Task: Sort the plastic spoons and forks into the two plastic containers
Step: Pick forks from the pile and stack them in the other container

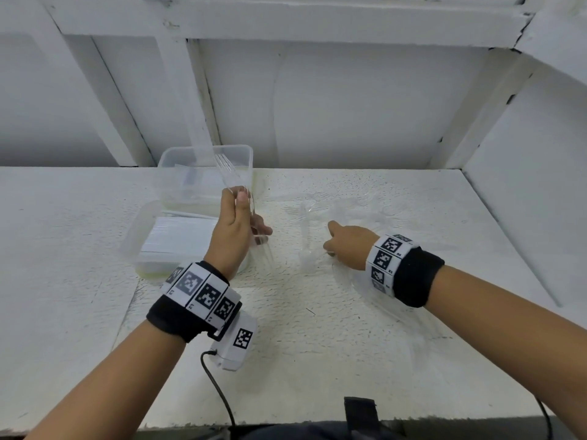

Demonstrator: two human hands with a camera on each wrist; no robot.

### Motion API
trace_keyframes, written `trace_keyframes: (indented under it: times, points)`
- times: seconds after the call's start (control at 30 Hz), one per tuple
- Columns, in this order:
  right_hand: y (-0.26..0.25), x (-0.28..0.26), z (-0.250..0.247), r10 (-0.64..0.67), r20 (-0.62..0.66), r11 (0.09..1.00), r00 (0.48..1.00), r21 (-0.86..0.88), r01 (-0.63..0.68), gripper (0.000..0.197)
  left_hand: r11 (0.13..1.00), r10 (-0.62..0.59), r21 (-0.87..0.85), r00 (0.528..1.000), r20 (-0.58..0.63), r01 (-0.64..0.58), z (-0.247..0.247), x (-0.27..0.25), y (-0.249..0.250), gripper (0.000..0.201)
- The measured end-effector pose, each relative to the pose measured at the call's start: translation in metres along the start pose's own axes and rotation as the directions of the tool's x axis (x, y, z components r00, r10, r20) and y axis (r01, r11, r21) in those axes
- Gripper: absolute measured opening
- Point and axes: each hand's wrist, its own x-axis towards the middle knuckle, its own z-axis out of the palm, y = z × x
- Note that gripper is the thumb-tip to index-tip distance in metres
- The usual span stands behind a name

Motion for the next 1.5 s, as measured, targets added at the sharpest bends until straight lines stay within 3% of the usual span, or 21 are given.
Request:
trace_keyframes:
  times: [0.1,0.27,0.43,0.53,0.6,0.7,0.8,0.83,0.87,1.0,1.07,1.13,1.2,1.3,1.37,1.5]
  points:
    - [0.001,0.001,0.002,0.003,0.026,1.000,1.000,0.003,-0.003,0.020,0.999,-0.034,-0.034,0.999,-0.006,0.034,0.006,0.002,-0.001,0.015]
    - [0.004,0.001,0.002,-0.016,0.024,0.999,1.000,0.042,0.015,0.014,0.995,-0.028,0.097,0.998,0.059,0.022,0.012,0.006,-0.004,0.016]
    - [0.018,-0.013,-0.004,-0.058,-0.202,0.911,0.978,0.389,0.135,0.024,0.995,-0.102,0.010,0.970,0.219,0.102,0.015,0.005,-0.007,0.024]
    - [0.027,-0.023,-0.009,0.033,-0.386,0.798,0.922,0.565,0.208,0.017,0.985,-0.147,-0.045,0.941,0.306,0.168,0.018,0.004,-0.006,0.024]
    - [0.033,-0.026,-0.008,0.184,-0.459,0.668,0.869,0.707,0.232,0.009,0.963,-0.199,-0.107,0.918,0.342,0.248,0.021,0.005,-0.005,0.019]
    - [0.039,-0.025,-0.011,0.412,-0.357,0.288,0.838,0.924,0.252,0.017,0.936,-0.281,-0.097,0.884,0.373,0.339,0.028,0.008,-0.005,0.020]
    - [0.039,-0.027,-0.025,0.425,-0.180,-0.181,0.887,0.943,0.278,0.020,0.962,-0.272,0.067,0.919,0.286,0.263,0.038,0.016,-0.013,0.034]
    - [0.039,-0.026,-0.030,0.405,-0.141,-0.273,0.903,0.924,0.267,0.020,0.964,-0.258,0.127,0.935,0.243,0.234,0.043,0.020,-0.018,0.035]
    - [0.038,-0.025,-0.033,0.391,-0.121,-0.302,0.913,0.920,0.251,0.020,0.958,-0.256,0.186,0.945,0.204,0.220,0.047,0.026,-0.023,0.034]
    - [0.041,-0.013,-0.036,0.385,-0.083,-0.258,0.919,0.947,0.193,0.021,0.843,-0.285,0.509,0.946,0.152,0.172,0.061,0.045,-0.041,0.015]
    - [0.044,-0.005,-0.034,0.385,-0.047,-0.178,0.922,0.976,0.125,0.017,0.725,-0.323,0.674,0.934,0.153,0.140,0.066,0.053,-0.052,0.027]
    - [0.046,0.003,-0.032,0.402,-0.050,0.020,0.914,0.999,0.046,0.013,0.587,-0.386,0.798,0.914,0.129,0.135,0.068,0.059,-0.059,0.035]
    - [0.048,0.014,-0.027,0.397,-0.096,0.293,0.913,0.956,-0.027,0.015,0.508,-0.426,0.850,0.898,0.108,0.138,0.070,0.063,-0.063,0.031]
    - [0.049,0.028,-0.024,0.328,-0.160,0.673,0.931,0.732,-0.111,0.021,0.477,-0.460,0.870,0.879,0.125,0.126,0.071,0.063,-0.062,0.024]
    - [0.050,0.037,-0.025,0.280,-0.143,0.757,0.949,0.641,-0.126,0.024,0.488,-0.471,0.862,0.872,0.131,0.134,0.070,0.061,-0.063,0.023]
    - [0.048,0.055,-0.027,0.195,-0.064,0.825,0.979,0.551,-0.128,0.032,0.566,-0.509,0.799,0.848,0.147,0.201,0.061,0.054,-0.059,0.032]
